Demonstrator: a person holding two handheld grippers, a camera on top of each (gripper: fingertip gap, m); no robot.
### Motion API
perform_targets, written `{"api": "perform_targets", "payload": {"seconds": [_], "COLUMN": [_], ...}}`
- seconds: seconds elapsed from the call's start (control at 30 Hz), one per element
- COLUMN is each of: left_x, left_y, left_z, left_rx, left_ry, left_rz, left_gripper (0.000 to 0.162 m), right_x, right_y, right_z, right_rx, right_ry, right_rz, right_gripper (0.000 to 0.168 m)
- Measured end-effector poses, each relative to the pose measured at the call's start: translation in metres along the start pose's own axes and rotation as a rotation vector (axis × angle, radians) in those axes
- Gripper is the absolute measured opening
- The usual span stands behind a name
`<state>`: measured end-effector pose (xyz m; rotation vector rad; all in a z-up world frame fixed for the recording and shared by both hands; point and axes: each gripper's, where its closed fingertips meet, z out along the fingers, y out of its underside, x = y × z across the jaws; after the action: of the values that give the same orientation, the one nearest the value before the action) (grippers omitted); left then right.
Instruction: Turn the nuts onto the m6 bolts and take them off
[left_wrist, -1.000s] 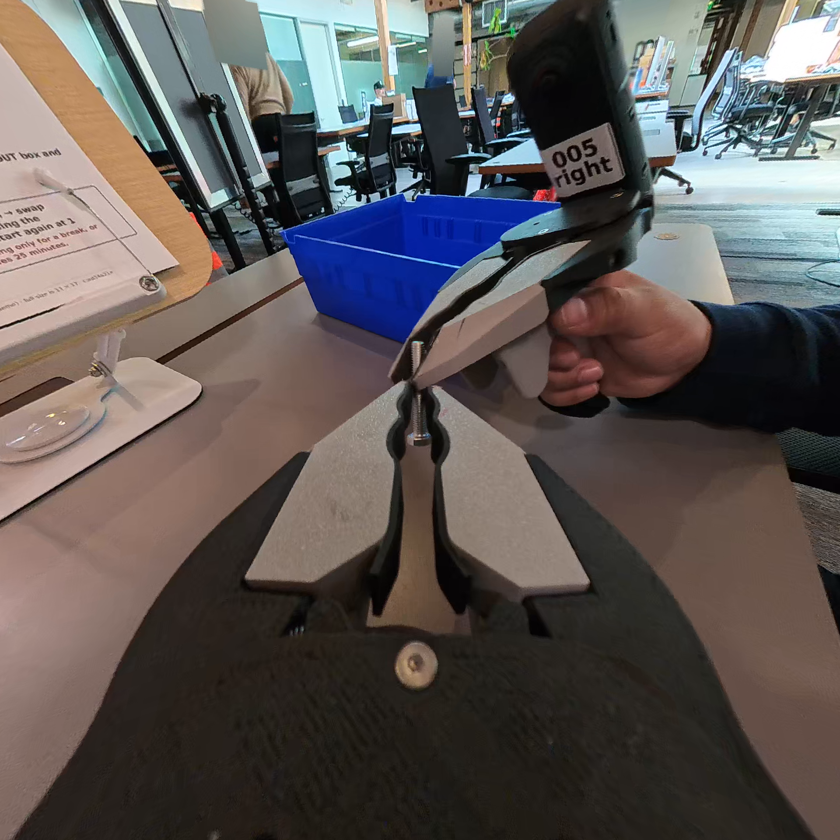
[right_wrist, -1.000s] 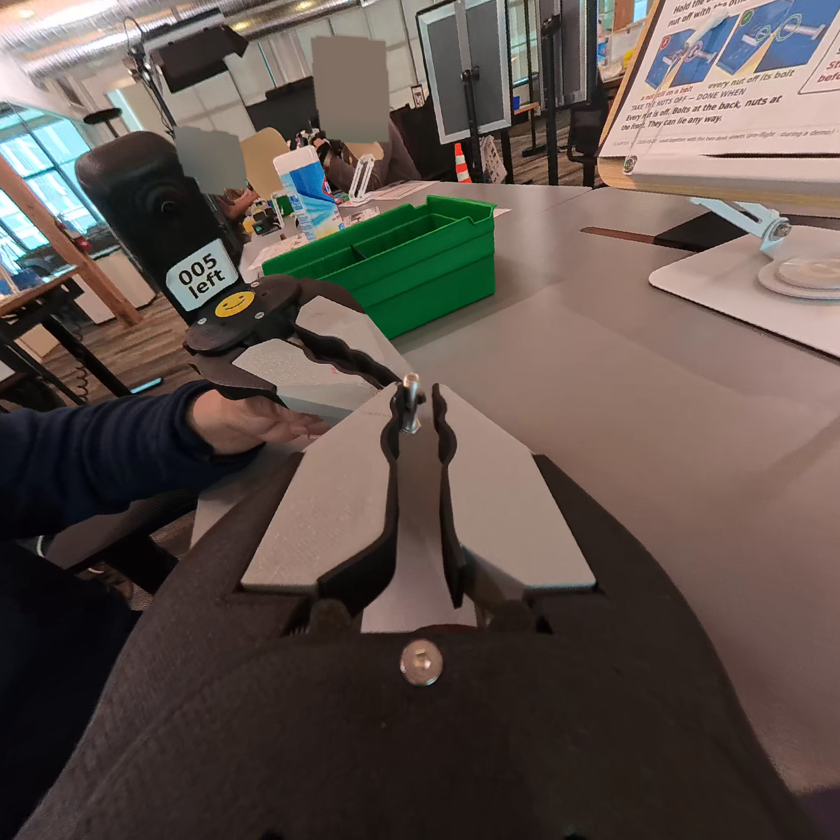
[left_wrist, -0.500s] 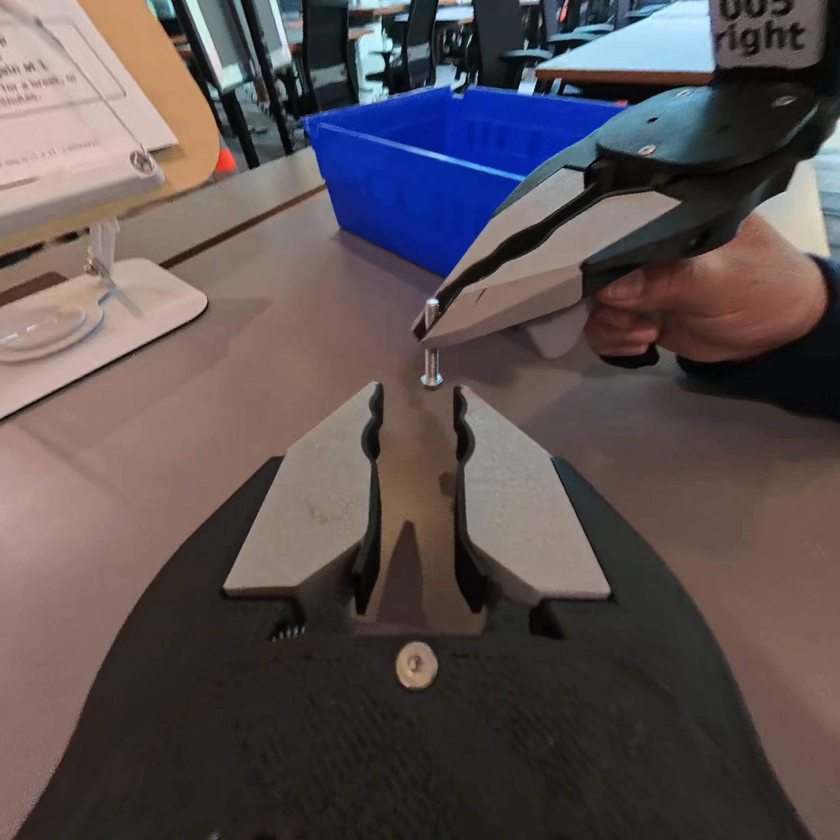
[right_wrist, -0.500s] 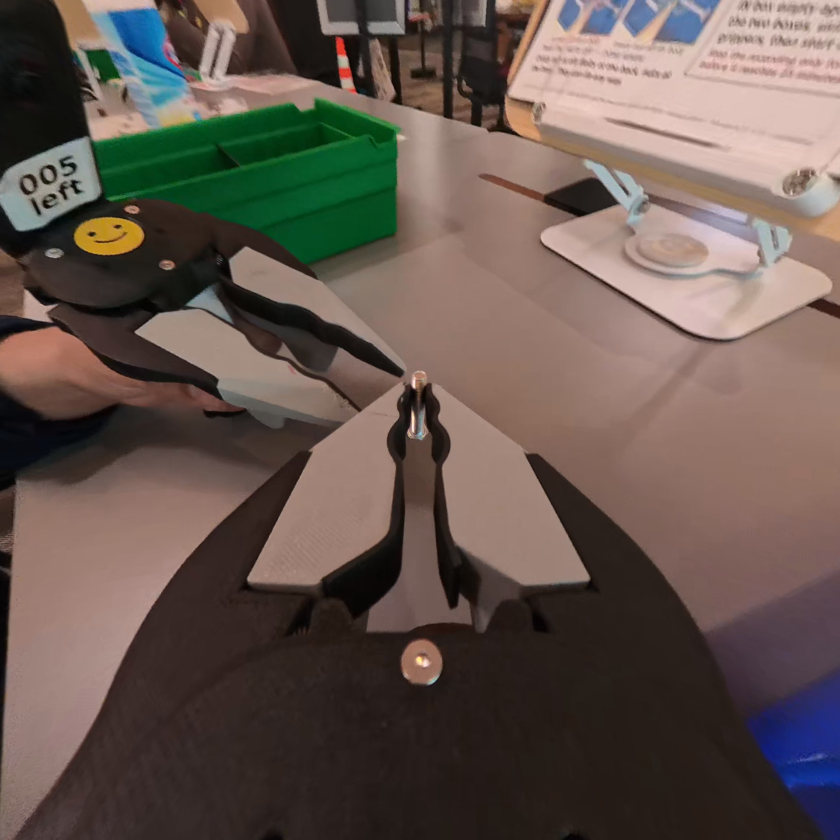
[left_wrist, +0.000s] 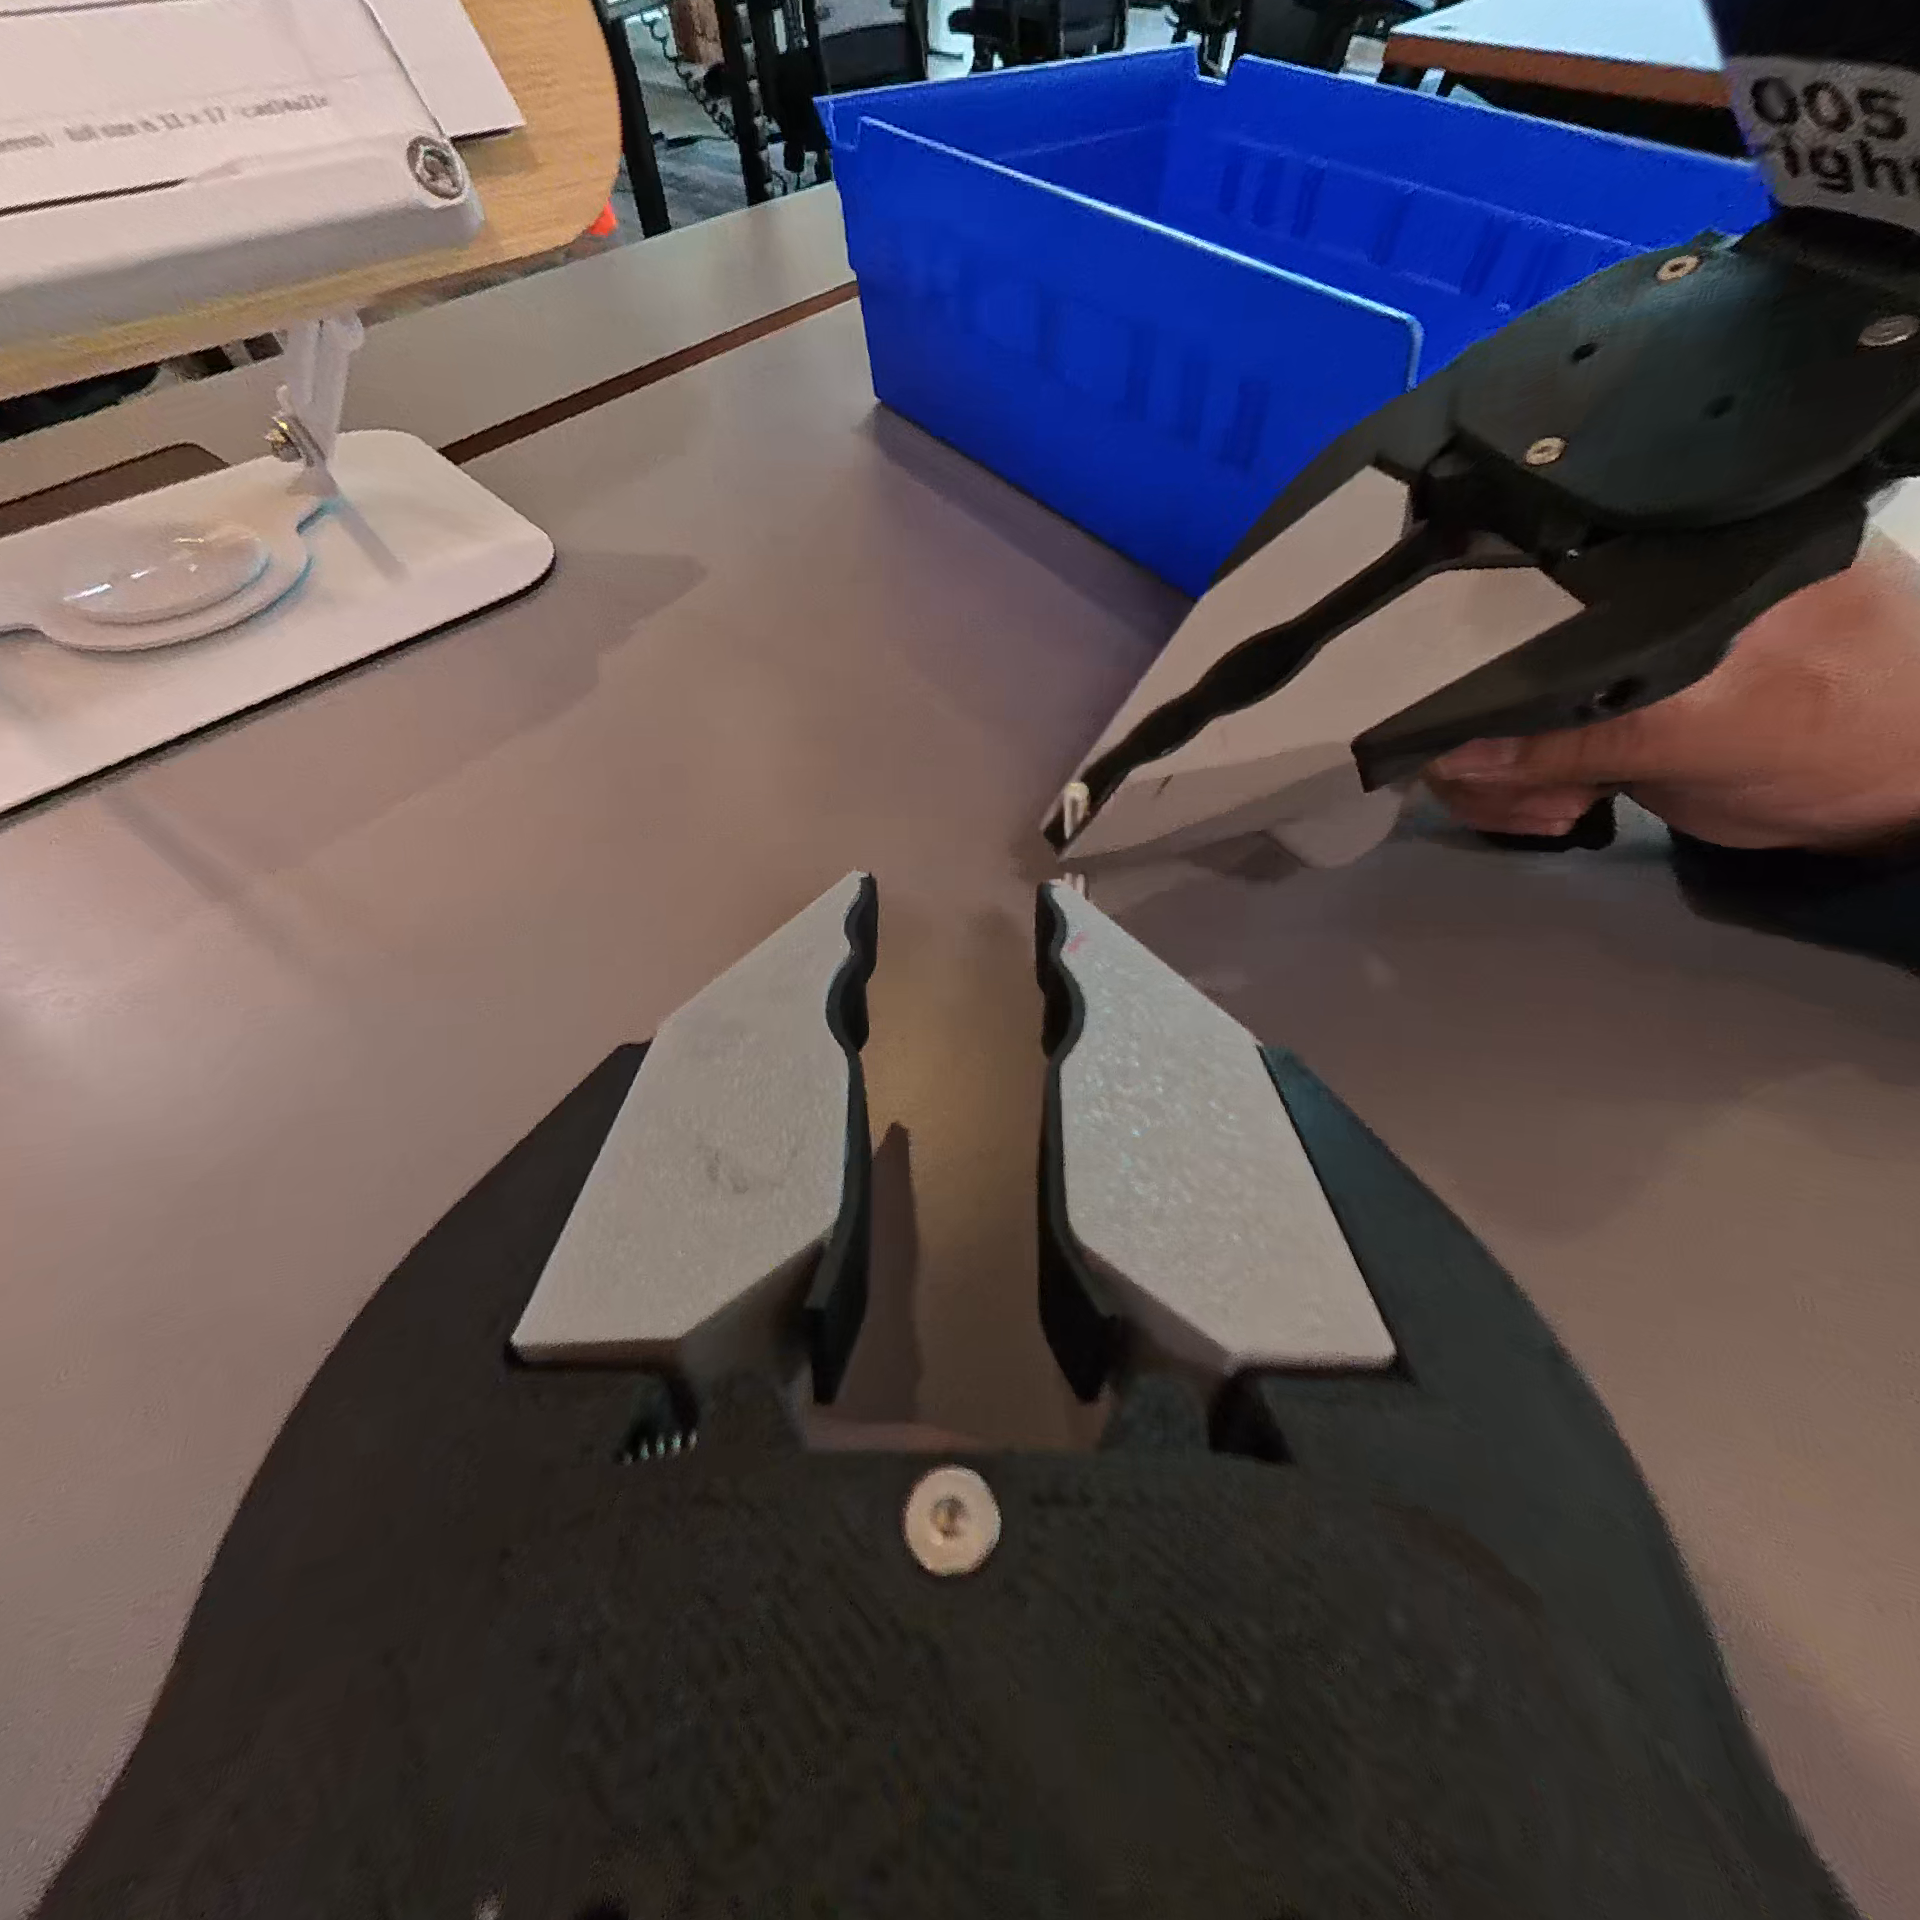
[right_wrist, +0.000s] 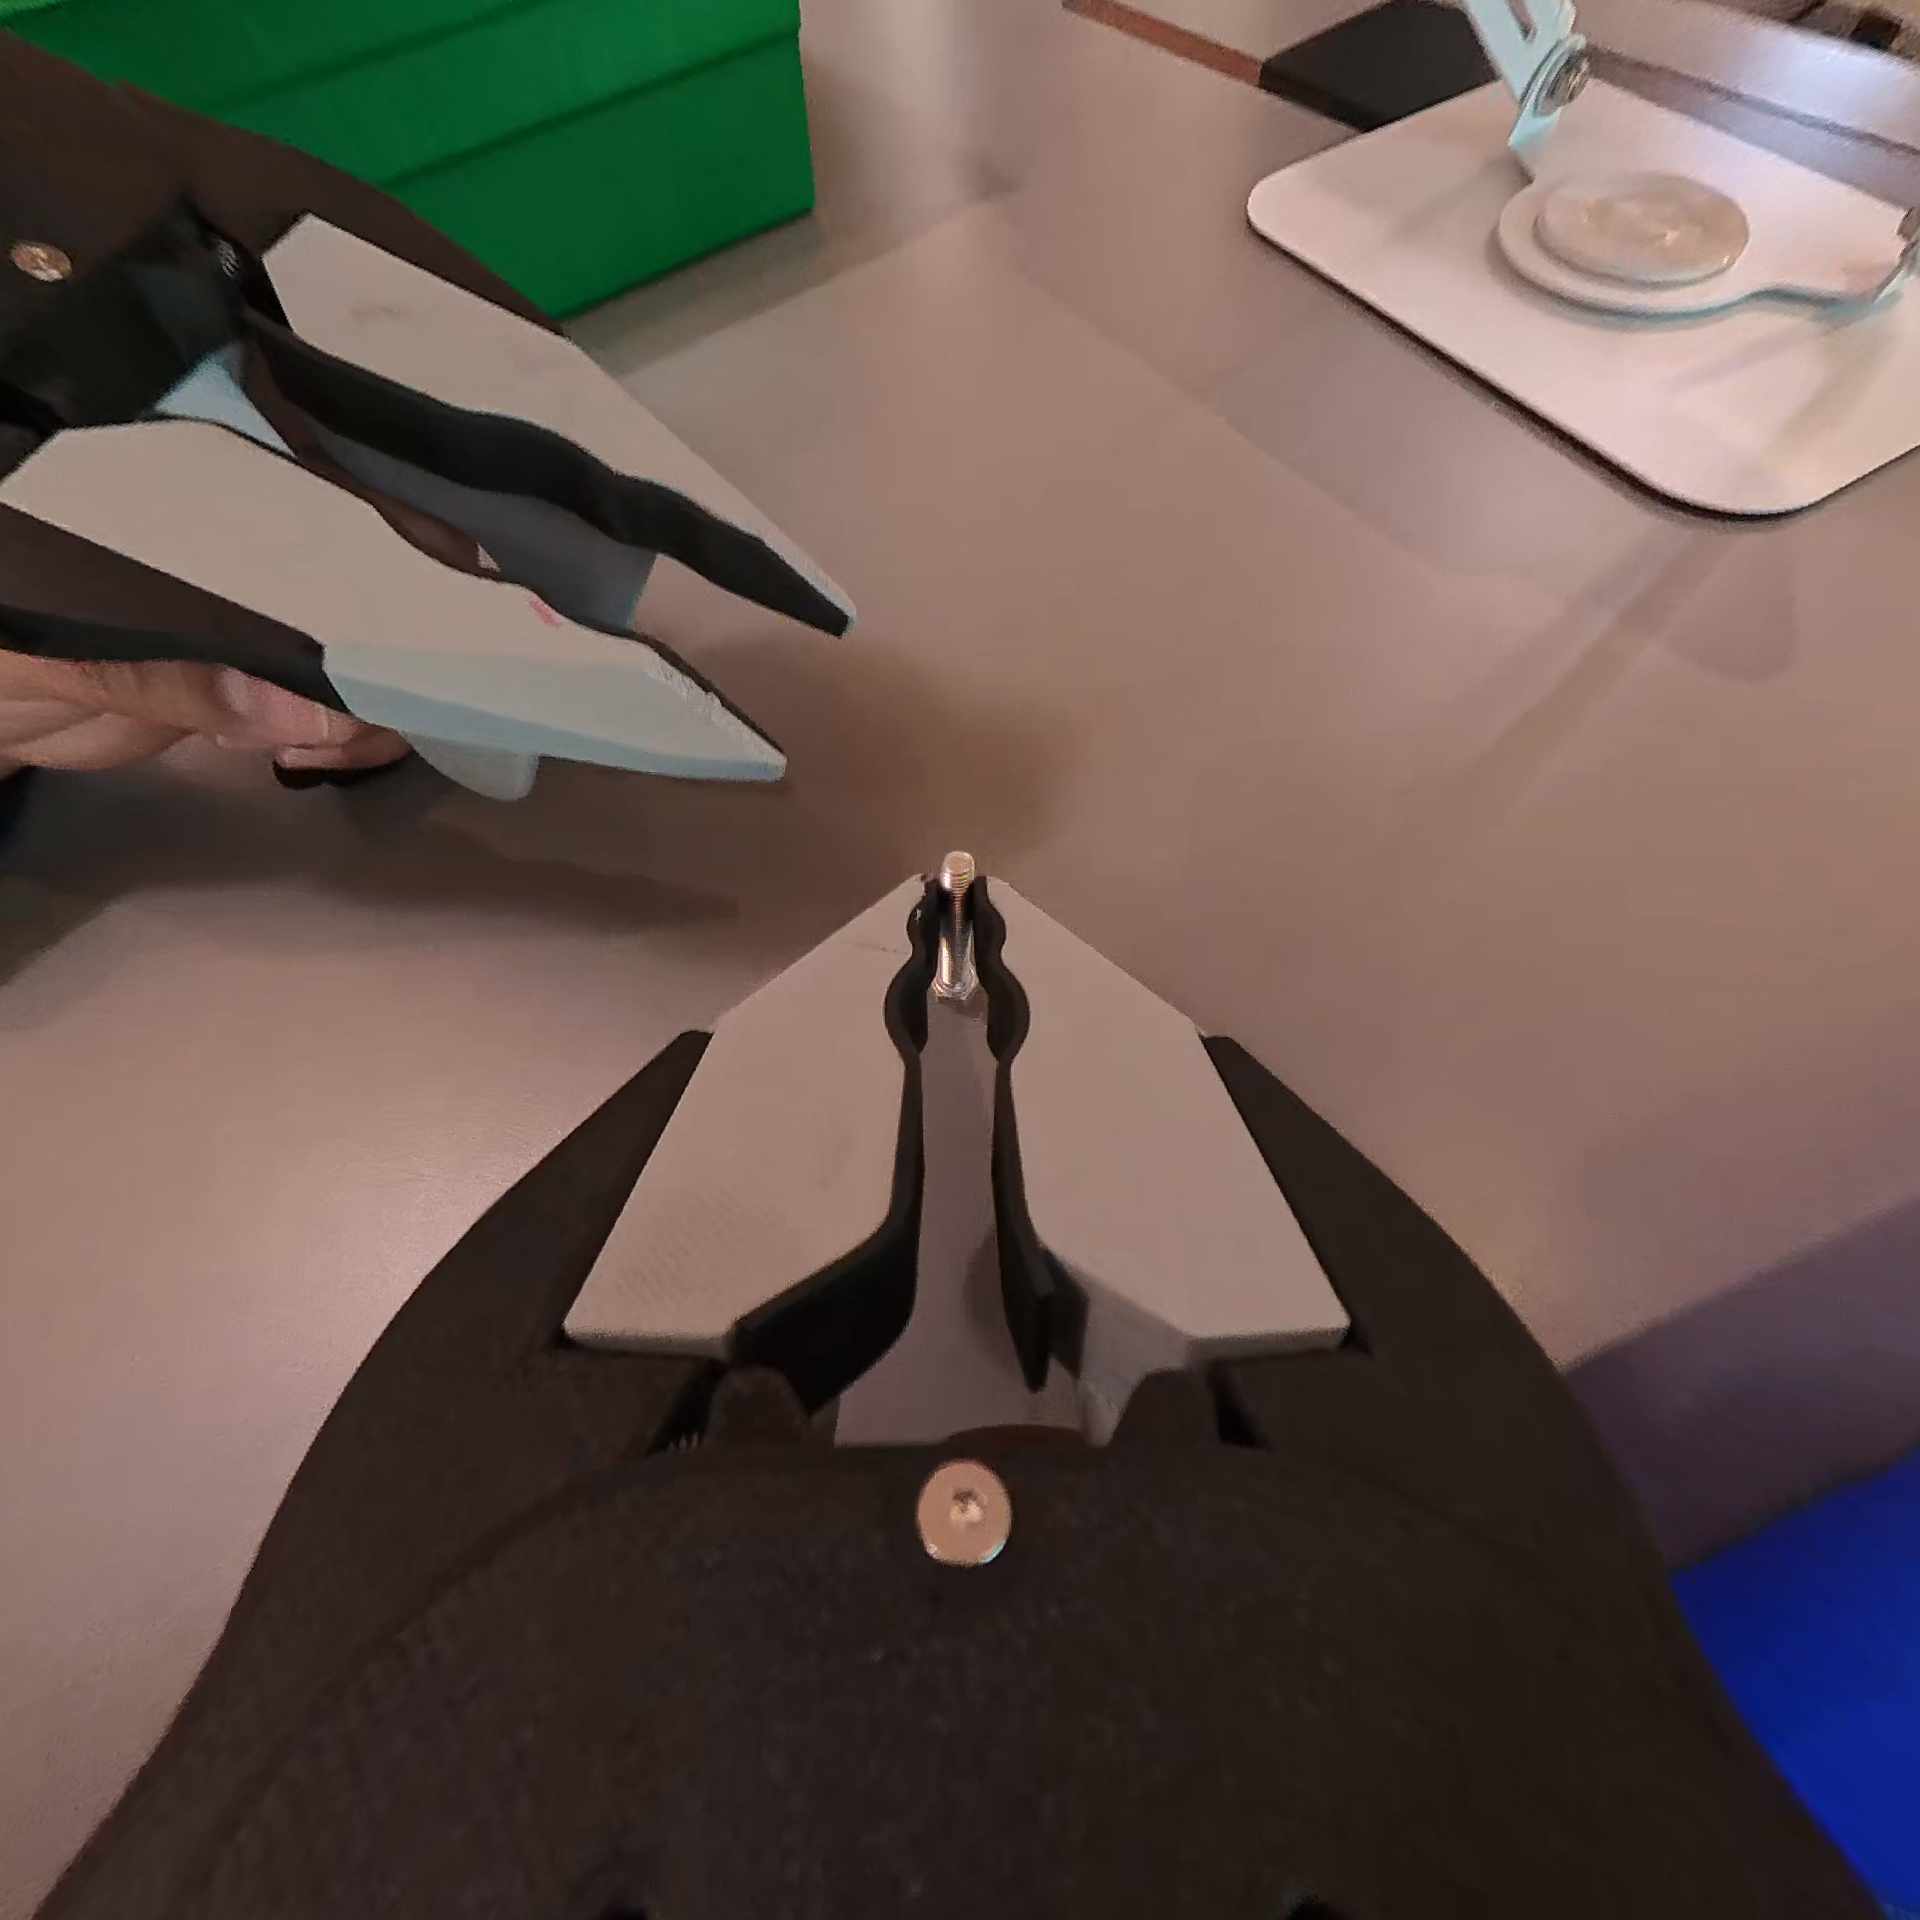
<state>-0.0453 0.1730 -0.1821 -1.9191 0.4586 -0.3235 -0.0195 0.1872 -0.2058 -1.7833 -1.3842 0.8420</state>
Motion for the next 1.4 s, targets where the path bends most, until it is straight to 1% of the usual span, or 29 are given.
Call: {"api": "perform_targets", "payload": {"seconds": [0.17,0.4,0.57,0.63,0.7,0.77,0.8,0.83,0.93,0.97,1.03,1.1,1.13,1.23,1.3,1.4], "left_x": [-0.001,0.001,0.002,0.005,0.018,0.026,0.027,0.02,-0.034,-0.055,-0.096,-0.128,-0.14,-0.166,-0.168,-0.174], "left_y": [0.0,0.0,0.0,0.002,-0.005,-0.015,-0.019,-0.022,-0.027,-0.02,0.002,0.029,0.044,0.091,0.117,0.139], "left_z": [0.0,0.0,-0.001,-0.007,-0.027,-0.061,-0.083,-0.108,-0.187,-0.211,-0.252,-0.28,-0.288,-0.296,-0.294,-0.291], "left_rx": [0.001,-0.004,-0.001,-0.011,0.001,0.02,0.019,0.006,-0.065,-0.124,-0.27,-0.394,-0.461,-0.659,-0.79,-0.909], "left_ry": [0.006,0.003,0.01,0.029,0.091,0.115,0.128,0.115,-0.015,-0.059,-0.159,-0.227,-0.239,-0.255,-0.203,-0.157], "left_rz": [-0.012,0.006,-0.006,-0.049,-0.098,-0.084,-0.064,-0.047,-0.058,-0.064,-0.093,-0.133,-0.151,-0.192,-0.22,-0.232], "left_gripper": [0.028,0.028,0.03,0.032,0.035,0.035,0.035,0.033,0.031,0.032,0.038,0.039,0.039,0.039,0.039,0.04], "right_x": [-0.001,-0.002,-0.006,-0.005,-0.006,-0.008,-0.009,-0.01,-0.015,-0.017,-0.022,-0.028,-0.031,-0.038,-0.041,-0.042], "right_y": [0.004,-0.002,-0.011,-0.016,-0.022,-0.028,-0.031,-0.032,-0.037,-0.039,-0.041,-0.043,-0.044,-0.045,-0.045,-0.043], "right_z": [0.002,-0.001,-0.007,-0.011,-0.016,-0.021,-0.024,-0.025,-0.03,-0.031,-0.033,-0.035,-0.036,-0.037,-0.036,-0.035], "right_rx": [-0.017,0.014,0.064,0.092,0.124,0.157,0.17,0.179,0.201,0.206,0.216,0.223,0.225,0.229,0.224,0.212], "right_ry": [-0.013,-0.024,-0.032,-0.022,-0.02,-0.025,-0.028,-0.032,-0.046,-0.05,-0.061,-0.074,-0.083,-0.115,-0.131,-0.143], "right_rz": [0.009,0.012,-0.004,-0.012,-0.013,-0.01,-0.008,-0.005,-0.01,-0.014,-0.026,-0.038,-0.04,-0.04,-0.041,-0.037], "right_gripper": [0.004,0.009,0.012,0.013,0.013,0.013,0.013,0.014,0.014,0.014,0.014,0.014,0.014,0.014,0.014,0.015]}}
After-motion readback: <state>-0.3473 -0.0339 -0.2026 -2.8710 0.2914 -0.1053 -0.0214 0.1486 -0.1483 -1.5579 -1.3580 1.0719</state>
